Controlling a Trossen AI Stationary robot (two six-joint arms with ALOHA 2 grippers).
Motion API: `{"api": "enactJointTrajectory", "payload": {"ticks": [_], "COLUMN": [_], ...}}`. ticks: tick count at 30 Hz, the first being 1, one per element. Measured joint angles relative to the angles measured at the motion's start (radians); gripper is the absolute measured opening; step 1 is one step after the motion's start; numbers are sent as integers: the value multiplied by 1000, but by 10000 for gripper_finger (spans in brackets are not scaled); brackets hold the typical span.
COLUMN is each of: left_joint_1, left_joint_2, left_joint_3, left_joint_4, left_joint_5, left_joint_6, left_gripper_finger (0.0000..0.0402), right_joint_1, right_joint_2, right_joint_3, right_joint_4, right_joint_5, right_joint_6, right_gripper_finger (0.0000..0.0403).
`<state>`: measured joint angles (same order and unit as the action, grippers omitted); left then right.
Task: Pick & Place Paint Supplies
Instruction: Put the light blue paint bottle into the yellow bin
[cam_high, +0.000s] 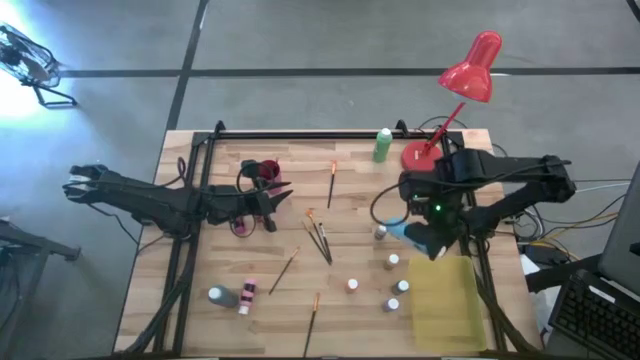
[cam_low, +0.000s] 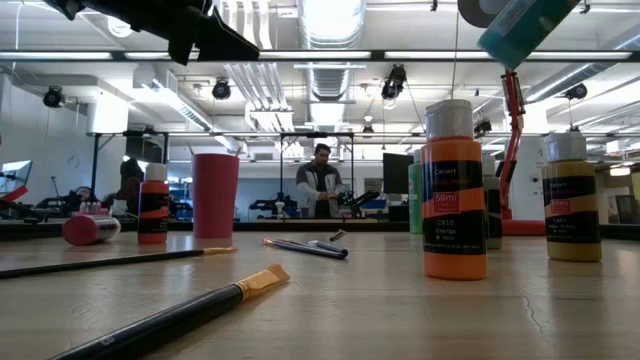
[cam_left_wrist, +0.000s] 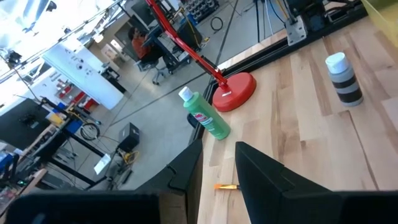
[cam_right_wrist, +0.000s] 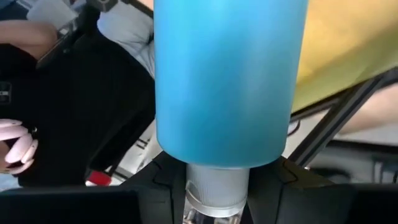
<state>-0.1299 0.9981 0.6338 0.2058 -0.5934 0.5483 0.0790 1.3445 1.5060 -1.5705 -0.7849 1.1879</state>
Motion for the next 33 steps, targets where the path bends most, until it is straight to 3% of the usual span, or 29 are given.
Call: {"api": "enactJointTrajectory", "payload": {"ticks": [11, 18, 25, 33], "left_joint_1": [10, 10, 10, 10], "left_joint_2": [0, 0, 0, 0], "left_joint_3": [0, 0, 0, 3], "left_joint_4": [3, 38, 65, 85], "left_joint_5": [0, 0, 1, 1], "left_joint_6": [0, 5, 5, 5], "left_gripper_finger": [101, 101, 101, 101], "right_joint_1": [226, 402, 481, 515], "right_joint_2": [-23, 22, 100, 250], "right_joint_3": [29, 29, 29, 27], "right_joint_4": [-1, 0, 1, 0], "right_joint_5": [-29, -201, -322, -369], "right_joint_6": [434, 628, 627, 407], "right_gripper_finger": [111, 111, 111, 111]}}
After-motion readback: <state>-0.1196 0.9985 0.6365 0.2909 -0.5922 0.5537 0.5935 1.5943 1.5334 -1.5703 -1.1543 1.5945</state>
